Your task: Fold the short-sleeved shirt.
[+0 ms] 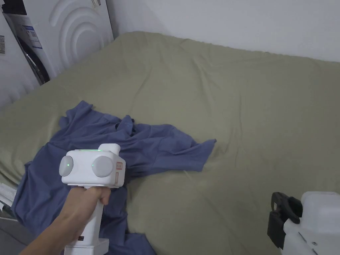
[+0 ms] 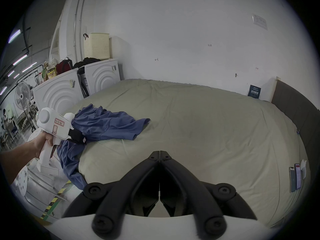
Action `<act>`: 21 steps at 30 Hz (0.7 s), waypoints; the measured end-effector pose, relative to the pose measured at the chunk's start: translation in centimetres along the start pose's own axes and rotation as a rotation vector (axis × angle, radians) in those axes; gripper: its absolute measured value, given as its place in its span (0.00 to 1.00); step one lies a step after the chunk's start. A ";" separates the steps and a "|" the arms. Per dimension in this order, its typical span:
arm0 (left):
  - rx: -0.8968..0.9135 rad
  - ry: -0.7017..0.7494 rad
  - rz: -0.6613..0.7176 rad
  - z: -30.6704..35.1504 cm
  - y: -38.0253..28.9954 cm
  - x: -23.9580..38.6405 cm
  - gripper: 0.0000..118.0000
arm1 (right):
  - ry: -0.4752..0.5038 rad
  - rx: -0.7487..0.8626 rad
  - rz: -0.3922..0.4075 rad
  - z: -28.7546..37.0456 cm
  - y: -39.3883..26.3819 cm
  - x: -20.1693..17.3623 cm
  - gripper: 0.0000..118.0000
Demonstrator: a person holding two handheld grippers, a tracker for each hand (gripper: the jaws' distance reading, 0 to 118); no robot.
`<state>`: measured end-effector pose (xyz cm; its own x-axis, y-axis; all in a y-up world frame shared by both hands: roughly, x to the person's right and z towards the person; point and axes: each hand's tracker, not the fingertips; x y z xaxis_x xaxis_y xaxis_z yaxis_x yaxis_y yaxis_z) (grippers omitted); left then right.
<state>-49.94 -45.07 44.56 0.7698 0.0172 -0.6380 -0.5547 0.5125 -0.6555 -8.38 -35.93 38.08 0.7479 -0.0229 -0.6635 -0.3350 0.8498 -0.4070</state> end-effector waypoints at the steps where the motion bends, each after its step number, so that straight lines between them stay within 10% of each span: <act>1: -0.033 -0.021 0.015 -0.2 0.0 0.0 0.04 | -0.005 -0.001 -0.004 0.2 -0.1 0.3 0.00; 21: 0.140 -0.263 -0.106 4.8 5.7 20.3 0.04 | -0.289 0.044 -0.169 10.8 -2.3 11.9 0.01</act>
<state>-35.98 -37.71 29.84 0.8866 0.1697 -0.4304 -0.4320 0.6363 -0.6391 7.47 -32.48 37.85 0.9244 -0.0205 -0.3809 -0.1719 0.8690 -0.4640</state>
